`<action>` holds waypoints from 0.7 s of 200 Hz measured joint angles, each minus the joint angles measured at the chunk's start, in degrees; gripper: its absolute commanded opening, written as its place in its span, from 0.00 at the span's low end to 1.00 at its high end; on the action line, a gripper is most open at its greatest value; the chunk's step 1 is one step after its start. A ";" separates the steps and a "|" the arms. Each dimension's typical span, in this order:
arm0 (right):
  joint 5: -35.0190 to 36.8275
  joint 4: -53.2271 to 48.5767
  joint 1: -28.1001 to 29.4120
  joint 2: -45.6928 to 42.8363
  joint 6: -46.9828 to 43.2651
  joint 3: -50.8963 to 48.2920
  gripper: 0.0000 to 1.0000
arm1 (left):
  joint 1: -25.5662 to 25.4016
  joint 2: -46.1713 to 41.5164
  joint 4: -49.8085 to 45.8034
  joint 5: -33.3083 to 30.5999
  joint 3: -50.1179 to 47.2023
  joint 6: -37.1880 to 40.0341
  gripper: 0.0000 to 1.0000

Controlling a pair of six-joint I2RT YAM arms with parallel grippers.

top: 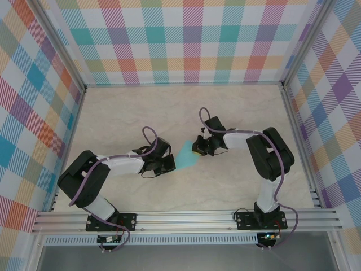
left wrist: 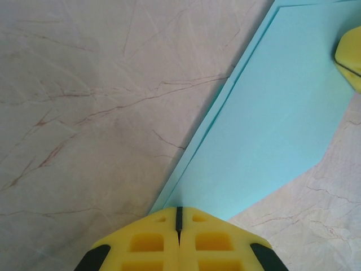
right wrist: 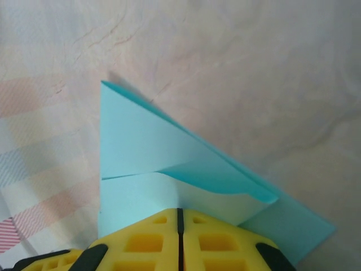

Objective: Fold a paper plane with a square sheet of paper (pick it up from the middle)
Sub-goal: Fourth fold the wing at the center of the table.

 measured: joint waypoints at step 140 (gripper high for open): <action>5.51 -0.50 7.28 -9.81 1.60 -2.89 0.09 | 0.22 0.02 0.76 0.70 -0.31 0.02 0.00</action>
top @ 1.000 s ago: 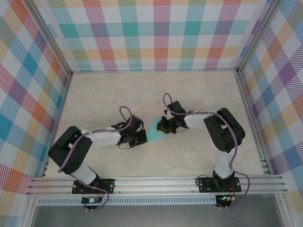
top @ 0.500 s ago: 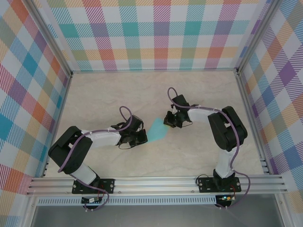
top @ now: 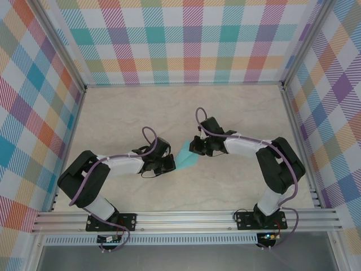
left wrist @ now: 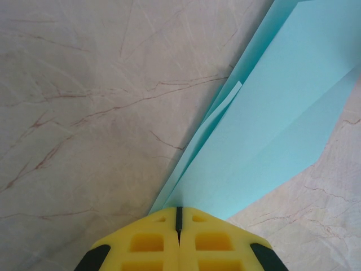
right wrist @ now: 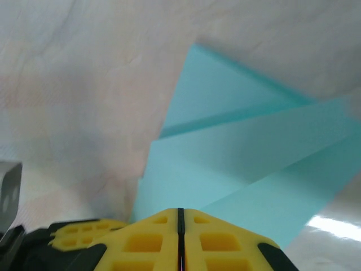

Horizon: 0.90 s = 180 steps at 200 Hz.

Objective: Fold a paper plane with a square sheet of paper (pick it up from the middle)
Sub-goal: Fourth fold the wing at the center of the table.

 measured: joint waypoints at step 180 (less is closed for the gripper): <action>-6.75 3.28 2.78 10.82 5.51 2.86 0.08 | 0.48 -3.85 -1.53 0.24 -3.26 0.13 0.00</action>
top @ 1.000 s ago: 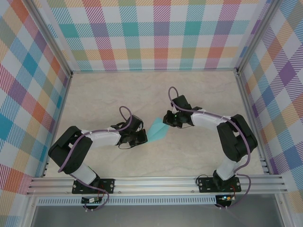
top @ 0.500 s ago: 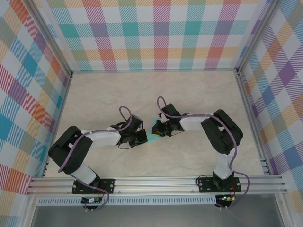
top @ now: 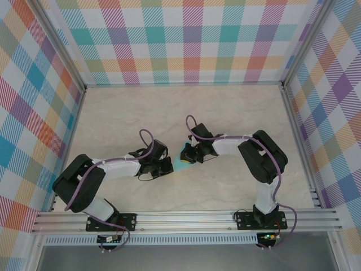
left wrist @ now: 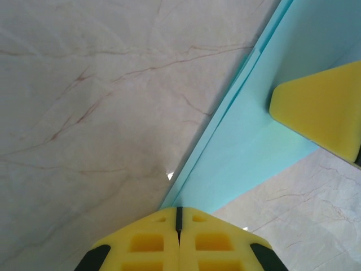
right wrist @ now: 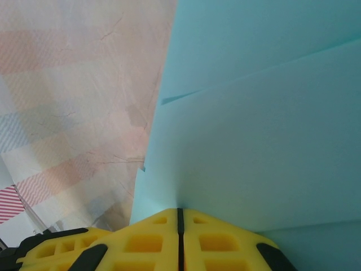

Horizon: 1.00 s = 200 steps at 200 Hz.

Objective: Fold a paper plane with a square sheet of paper (pick it up from the middle)
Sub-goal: Fourth fold the wing at the center of the table.

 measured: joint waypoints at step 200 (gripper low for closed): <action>-0.13 -3.26 0.00 0.94 -0.02 2.10 0.08 | 1.77 2.08 6.01 4.92 0.87 -0.11 0.00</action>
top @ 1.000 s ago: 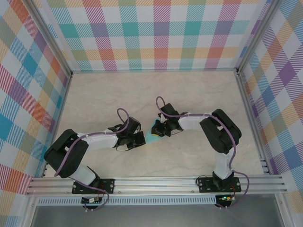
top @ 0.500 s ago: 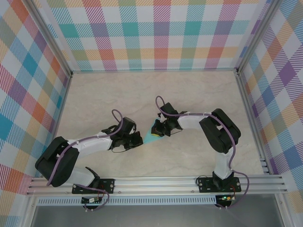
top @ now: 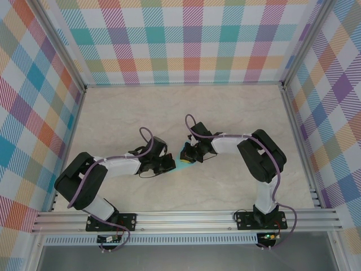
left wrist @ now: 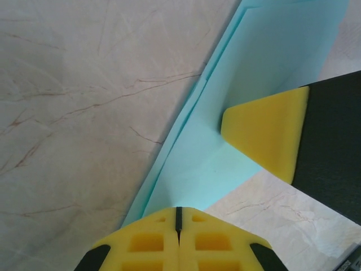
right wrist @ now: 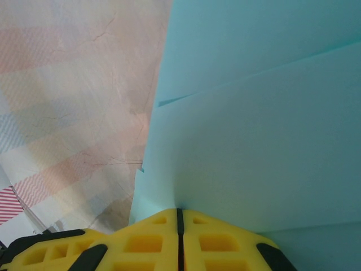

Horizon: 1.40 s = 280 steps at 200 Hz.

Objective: Fold a paper plane with a square sheet of paper (pick it up from the middle)
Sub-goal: Fourth fold the wing at the center of the table.

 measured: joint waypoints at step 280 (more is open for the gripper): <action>13.81 -2.84 -0.13 -12.37 9.88 -5.11 0.51 | 2.36 -8.22 -10.82 -10.43 2.91 -0.42 0.52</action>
